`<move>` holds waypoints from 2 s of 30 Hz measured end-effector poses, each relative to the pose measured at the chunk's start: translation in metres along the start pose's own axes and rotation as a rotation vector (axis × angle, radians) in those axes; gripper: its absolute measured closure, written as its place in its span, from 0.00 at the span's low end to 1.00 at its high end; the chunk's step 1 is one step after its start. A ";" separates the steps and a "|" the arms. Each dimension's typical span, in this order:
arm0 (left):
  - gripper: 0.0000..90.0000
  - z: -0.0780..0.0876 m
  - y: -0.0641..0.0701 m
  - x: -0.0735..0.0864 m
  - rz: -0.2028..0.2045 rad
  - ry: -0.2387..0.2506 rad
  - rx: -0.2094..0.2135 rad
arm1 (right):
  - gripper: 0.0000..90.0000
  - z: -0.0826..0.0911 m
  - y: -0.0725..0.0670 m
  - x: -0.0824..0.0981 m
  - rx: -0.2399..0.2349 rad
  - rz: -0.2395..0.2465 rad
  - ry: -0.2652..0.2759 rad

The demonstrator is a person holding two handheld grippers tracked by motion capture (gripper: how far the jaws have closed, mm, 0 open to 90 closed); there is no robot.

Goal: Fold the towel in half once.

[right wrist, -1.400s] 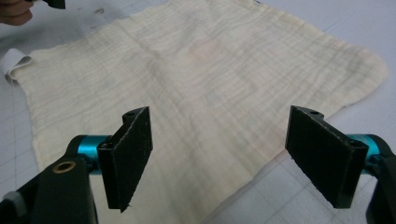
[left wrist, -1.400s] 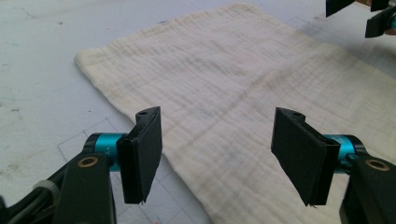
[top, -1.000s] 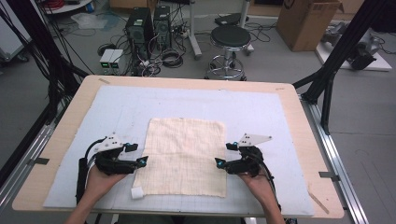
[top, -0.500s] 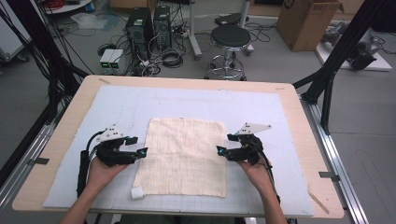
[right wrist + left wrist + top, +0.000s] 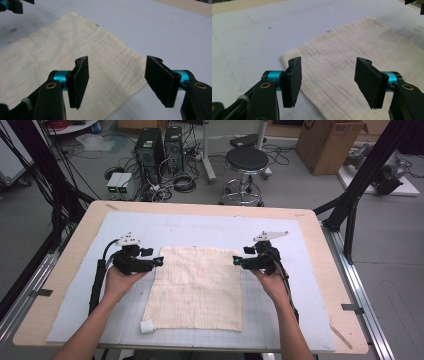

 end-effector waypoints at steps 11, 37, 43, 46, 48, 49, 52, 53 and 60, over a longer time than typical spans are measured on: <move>0.58 -0.024 -0.040 -0.003 0.077 0.012 -0.148 | 0.61 -0.027 0.022 -0.012 0.035 -0.023 -0.029; 0.97 -0.070 -0.048 0.016 0.136 -0.135 -0.159 | 0.96 -0.063 0.045 0.021 0.081 -0.112 -0.165; 0.97 -0.065 -0.052 0.012 0.150 -0.120 -0.158 | 0.96 -0.056 0.048 0.014 0.068 -0.136 -0.121; 0.97 -0.062 -0.054 0.007 0.162 -0.098 -0.160 | 0.96 -0.054 0.050 0.009 0.064 -0.129 -0.108; 0.97 -0.061 -0.055 0.001 0.160 -0.101 -0.160 | 0.96 -0.053 0.048 0.003 0.067 -0.127 -0.113; 0.97 -0.059 -0.055 -0.005 0.144 -0.097 -0.159 | 0.96 -0.052 0.049 0.000 0.065 -0.115 -0.105; 0.97 -0.052 -0.055 -0.021 0.144 -0.057 -0.146 | 0.96 -0.046 0.050 -0.012 0.059 -0.121 -0.060; 0.97 -0.049 -0.055 -0.025 0.141 -0.046 -0.140 | 0.96 -0.044 0.050 -0.015 0.048 -0.130 -0.043; 0.97 -0.046 -0.052 -0.025 0.128 -0.053 -0.119 | 0.96 -0.038 0.052 -0.014 0.005 -0.170 -0.019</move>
Point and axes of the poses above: each handheld gripper's, and its own axes: z roughly backward along the jaws, x roughly out of its underside, y roughly to its right, the point moved 8 cm from there along -z, roughly forward along the jaws, and after that the axes turned 1 degree about z, right-handed, at the moved point
